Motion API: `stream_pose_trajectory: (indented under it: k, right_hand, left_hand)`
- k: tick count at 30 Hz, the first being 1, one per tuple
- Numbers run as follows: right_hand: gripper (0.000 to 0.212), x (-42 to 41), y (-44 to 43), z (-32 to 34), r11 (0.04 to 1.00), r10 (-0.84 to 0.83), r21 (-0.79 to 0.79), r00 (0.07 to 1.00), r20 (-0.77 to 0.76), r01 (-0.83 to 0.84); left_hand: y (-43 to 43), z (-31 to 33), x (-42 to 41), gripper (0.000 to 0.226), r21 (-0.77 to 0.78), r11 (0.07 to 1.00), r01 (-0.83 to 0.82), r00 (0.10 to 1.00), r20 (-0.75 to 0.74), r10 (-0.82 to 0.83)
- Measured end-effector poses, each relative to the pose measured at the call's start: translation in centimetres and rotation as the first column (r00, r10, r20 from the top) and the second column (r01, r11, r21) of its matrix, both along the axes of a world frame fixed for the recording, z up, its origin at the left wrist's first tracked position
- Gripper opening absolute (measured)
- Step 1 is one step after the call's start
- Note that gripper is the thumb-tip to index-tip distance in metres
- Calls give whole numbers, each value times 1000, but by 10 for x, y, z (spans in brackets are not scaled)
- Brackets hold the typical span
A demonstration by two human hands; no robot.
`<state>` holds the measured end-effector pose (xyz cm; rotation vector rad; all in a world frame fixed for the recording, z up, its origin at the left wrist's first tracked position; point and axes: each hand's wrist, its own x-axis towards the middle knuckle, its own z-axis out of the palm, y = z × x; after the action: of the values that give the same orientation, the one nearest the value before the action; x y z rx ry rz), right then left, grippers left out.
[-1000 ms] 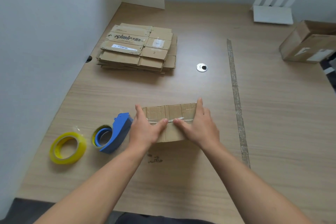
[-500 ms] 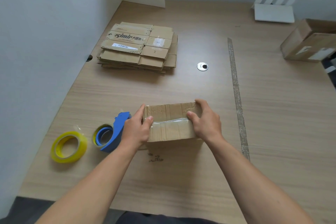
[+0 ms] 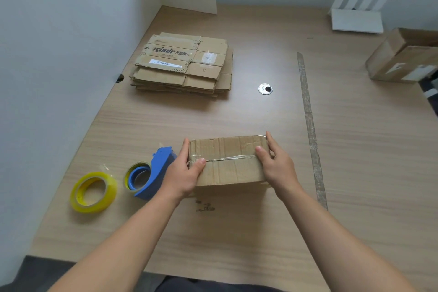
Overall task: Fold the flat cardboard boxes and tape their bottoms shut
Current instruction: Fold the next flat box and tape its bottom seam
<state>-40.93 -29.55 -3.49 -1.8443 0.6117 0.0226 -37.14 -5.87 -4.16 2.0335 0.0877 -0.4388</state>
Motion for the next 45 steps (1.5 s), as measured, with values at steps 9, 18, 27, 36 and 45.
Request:
stream_pose_trajectory:
  k: [9,18,27,36,45]
  right_hand:
    - [65,-6,2,7,979,20,-199,998,-56,-31]
    - [99,11,24,17,921,4,-354,911,-411,-163]
    - [89,26,28,23,926,55,-318,906,-420,-204]
    - [43,17,6,24,934,160,-266,946,-282,-238]
    - [13,6,-15,9,981,169,-81,980,-107,-178]
  left_hand:
    - [-15,6,-15,47,192,960,-203,969,181,168]
    - [-44,13,1,85,485,869,-96,994,89,60]
    - [-31,9,-2,76,390,915,-102,989,139,51]
    - [-47,18,1,91,504,859,-96,995,40,89]
    - [-26,14,9,42,286,951,-118,993,57,106]
